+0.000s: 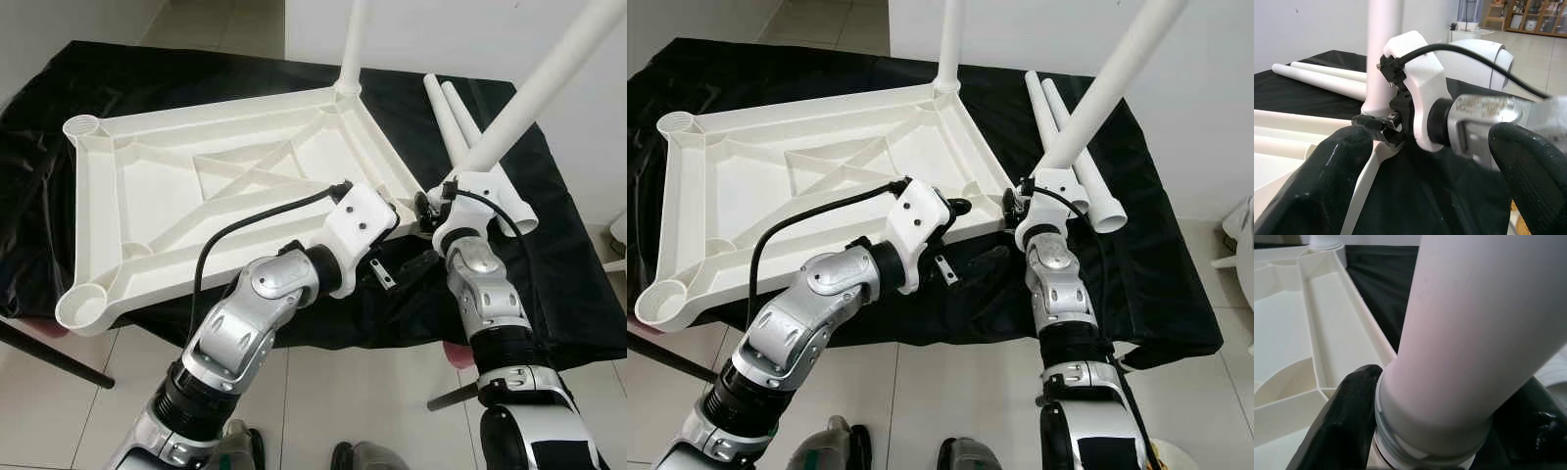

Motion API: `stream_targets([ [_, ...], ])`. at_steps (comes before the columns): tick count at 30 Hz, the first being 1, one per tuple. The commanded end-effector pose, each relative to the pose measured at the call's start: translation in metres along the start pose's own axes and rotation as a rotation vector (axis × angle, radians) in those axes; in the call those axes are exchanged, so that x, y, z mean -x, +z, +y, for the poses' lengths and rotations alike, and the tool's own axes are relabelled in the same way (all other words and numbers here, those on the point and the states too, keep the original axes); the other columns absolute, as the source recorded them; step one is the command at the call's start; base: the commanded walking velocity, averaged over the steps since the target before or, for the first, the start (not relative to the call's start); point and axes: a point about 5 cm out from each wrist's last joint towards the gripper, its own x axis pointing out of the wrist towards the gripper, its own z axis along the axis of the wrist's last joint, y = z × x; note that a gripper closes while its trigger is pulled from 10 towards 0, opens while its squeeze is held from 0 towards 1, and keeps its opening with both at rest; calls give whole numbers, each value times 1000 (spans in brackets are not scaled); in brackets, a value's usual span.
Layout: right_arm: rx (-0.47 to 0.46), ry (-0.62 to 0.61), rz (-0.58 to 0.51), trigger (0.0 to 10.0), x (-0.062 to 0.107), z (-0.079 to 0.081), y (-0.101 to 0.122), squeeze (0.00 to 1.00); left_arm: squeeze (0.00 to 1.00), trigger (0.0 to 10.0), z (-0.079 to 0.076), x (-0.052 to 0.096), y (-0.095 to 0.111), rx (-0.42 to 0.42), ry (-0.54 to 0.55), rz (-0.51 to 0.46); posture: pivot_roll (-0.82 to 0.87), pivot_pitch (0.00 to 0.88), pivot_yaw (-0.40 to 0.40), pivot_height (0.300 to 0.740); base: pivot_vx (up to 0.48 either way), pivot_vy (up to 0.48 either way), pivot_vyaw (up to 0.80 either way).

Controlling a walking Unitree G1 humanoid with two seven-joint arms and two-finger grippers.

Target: Building children table

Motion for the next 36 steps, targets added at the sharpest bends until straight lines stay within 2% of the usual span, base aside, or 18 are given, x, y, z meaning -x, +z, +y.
stream_targets([
  [1, 3, -122, 150, 10000, 9, -15, -37, 0, 0, 10000, -1, -1, 5, -6, -9, -17, 14, 128, -13, 740, 0, 0, 0],
  [14, -70, -311, 111, 10000, 7, -6, -24, 0, 0, 10000, -1, -2, 6, -6, -5, -19, 15, 131, -15, 740, 0, 0, 0],
  [18, -90, -249, 54, 10000, 1, 3, -11, 0, 0, 10000, -2, -2, 6, -5, -5, -20, 18, 132, -16, 740, 0, 0, 0],
  [21, -112, -222, 17, 10000, 1, 4, -3, 0, 0, 10000, -2, -2, 6, -4, -5, -19, 19, 133, -17, 740, 0, 0, 0],
  [25, -130, -97, -113, 10000, 3, 10, 25, 0, 0, 10000, -2, -1, 5, -4, -2, -16, 19, 131, -21, 740, 0, 0, 0],
  [26, -146, -13, -171, 10000, 5, 14, 39, 0, 0, 10000, -2, -1, 5, -2, -3, -16, 17, 129, -22, 740, 0, 0, 0],
  [31, -150, 42, -216, 10000, 7, 16, 50, 0, 0, 10000, -2, -1, 4, -1, -3, -16, 15, 129, -22, 740, 0, 0, 0],
  [32, -140, 99, -253, 10000, 9, 17, 59, 0, 0, 10000, -2, -1, 4, 5, -8, -18, 10, 126, -25, 740, 0, 0, 0],
  [33, -124, 150, -278, 10000, 10, 17, 66, 0, 1000, 10000, -2, -2, 4, 24, -21, -23, 8, 123, -27, 740, 0, 0, 0],
  [36, -107, 181, -286, 10000, 10, 16, 71, 0, 1000, 10000, -1, -2, 6, 42, -35, -34, 7, 118, -28, 740, 0, 0, 0],
])
